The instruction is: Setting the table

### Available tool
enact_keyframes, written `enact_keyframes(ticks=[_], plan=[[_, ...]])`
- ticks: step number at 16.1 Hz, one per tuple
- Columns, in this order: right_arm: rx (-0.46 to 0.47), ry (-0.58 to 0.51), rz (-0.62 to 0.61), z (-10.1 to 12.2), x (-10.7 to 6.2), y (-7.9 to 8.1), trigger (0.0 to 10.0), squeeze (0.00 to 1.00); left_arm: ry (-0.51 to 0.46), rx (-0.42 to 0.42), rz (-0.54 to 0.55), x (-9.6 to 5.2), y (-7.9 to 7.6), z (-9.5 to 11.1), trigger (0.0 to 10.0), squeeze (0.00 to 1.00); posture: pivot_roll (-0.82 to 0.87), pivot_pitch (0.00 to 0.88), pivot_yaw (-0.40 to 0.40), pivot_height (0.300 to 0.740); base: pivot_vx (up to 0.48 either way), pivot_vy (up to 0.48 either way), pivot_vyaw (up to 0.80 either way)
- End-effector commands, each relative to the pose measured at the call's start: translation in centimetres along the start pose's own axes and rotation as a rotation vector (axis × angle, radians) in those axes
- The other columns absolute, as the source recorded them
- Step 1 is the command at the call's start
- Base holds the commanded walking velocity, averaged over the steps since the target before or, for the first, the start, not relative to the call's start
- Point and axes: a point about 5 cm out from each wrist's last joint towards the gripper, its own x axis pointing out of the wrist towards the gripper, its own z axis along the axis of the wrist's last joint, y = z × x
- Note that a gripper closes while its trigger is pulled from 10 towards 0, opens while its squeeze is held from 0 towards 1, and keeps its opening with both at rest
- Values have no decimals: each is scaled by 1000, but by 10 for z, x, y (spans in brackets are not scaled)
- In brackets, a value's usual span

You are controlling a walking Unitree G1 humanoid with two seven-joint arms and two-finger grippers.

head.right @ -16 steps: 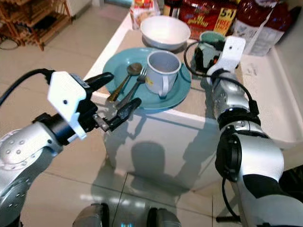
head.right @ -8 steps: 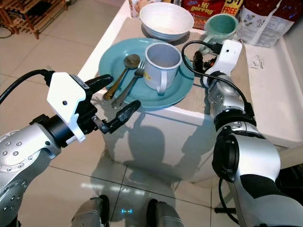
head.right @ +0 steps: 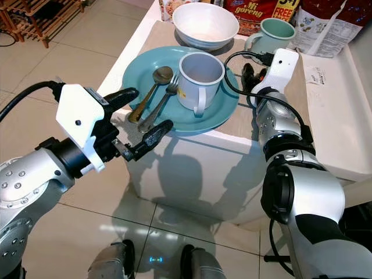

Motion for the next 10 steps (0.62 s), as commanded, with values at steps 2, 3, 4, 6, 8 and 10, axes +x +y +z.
enact_keyframes(ticks=[2, 3, 4, 6, 8, 10], plan=[[-44, -34, 28, -1, -3, -3, 0, 0, -18, 12, 4, 1, -2, 2, 10000, 0, 168, 203, -97, 740, 0, 0, 0], [-64, -60, 29, 2, -3, -3, 4431, 0, -19, 18, 38, 3, 1, 1, 10000, 0, 164, 191, -96, 740, 0, 0, 0], [-70, -89, 20, 5, -4, -5, 10000, 0, -20, 23, 56, 4, 3, 0, 10000, 0, 158, 180, -93, 740, 0, 0, 0], [-66, -238, -9, 21, -12, -15, 10000, 0, -31, 28, 110, 12, 11, -2, 10000, 0, 141, 143, -83, 740, 0, 0, 0], [-72, -323, -18, 32, -24, -21, 10000, 0, -13, 18, 159, 17, 15, -8, 10000, 0, 127, 122, -76, 740, 0, 0, 0], [-59, -410, 13, 47, -62, -22, 10000, 0, 5, -10, 205, 22, 17, -19, 10000, 0, 94, 79, -67, 740, 0, 0, 0]])
